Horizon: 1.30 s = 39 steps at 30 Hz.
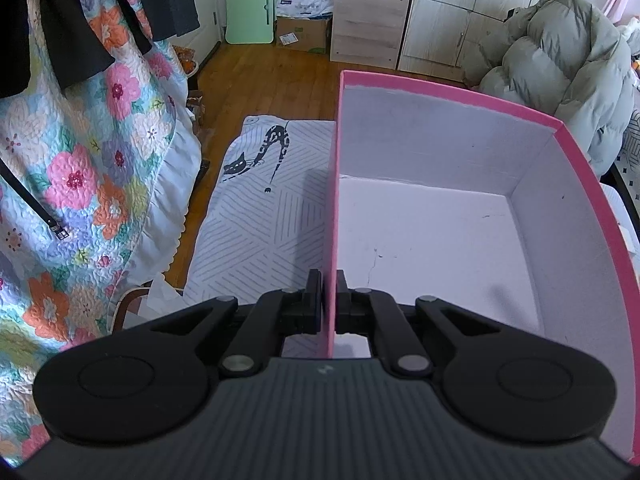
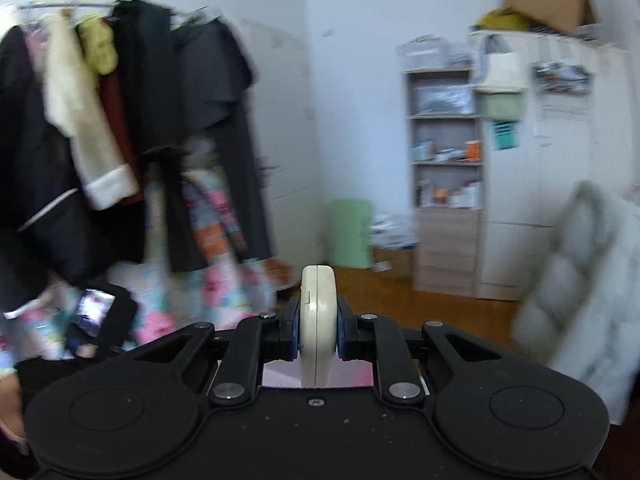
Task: Organize rigid objects
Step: 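Carry the cream remote with the right tool and lower it into the pink box, then open the right tool to release the remote and lift away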
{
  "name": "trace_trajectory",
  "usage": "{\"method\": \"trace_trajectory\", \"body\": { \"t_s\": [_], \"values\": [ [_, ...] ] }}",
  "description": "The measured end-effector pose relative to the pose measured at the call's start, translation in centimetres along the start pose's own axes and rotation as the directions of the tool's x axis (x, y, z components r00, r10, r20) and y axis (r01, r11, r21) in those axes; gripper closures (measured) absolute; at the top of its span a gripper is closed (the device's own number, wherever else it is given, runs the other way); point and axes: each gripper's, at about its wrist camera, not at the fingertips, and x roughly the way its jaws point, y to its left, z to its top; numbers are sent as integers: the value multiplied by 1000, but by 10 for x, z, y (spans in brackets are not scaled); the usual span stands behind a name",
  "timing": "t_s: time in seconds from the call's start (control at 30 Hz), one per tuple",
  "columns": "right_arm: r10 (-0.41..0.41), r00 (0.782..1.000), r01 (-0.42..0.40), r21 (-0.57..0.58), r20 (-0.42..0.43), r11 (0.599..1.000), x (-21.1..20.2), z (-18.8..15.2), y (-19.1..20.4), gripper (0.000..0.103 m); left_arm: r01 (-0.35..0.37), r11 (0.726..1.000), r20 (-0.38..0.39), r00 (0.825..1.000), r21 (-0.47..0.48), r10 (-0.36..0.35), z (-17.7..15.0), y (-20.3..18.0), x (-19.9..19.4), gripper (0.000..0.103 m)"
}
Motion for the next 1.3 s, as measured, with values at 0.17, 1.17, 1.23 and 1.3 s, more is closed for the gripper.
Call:
{"method": "trace_trajectory", "body": {
  "t_s": [0.17,1.17,1.23,1.3],
  "values": [
    [203,958,-176,144,-202,974,76,-19,5,83,-14,1000,27,1000,22,13,-3,-5,-5,99],
    [133,890,-404,-622,-436,671,161,-53,90,70,43,998,25,999,-47,-41,-3,6,-3,97],
    [153,864,-447,-593,-479,669,165,-53,90,67,49,997,25,999,-52,-47,-4,6,-3,96],
    [170,839,-477,-549,-517,686,167,-53,87,60,52,997,25,998,-56,-50,-4,7,-3,96]
  ]
}}
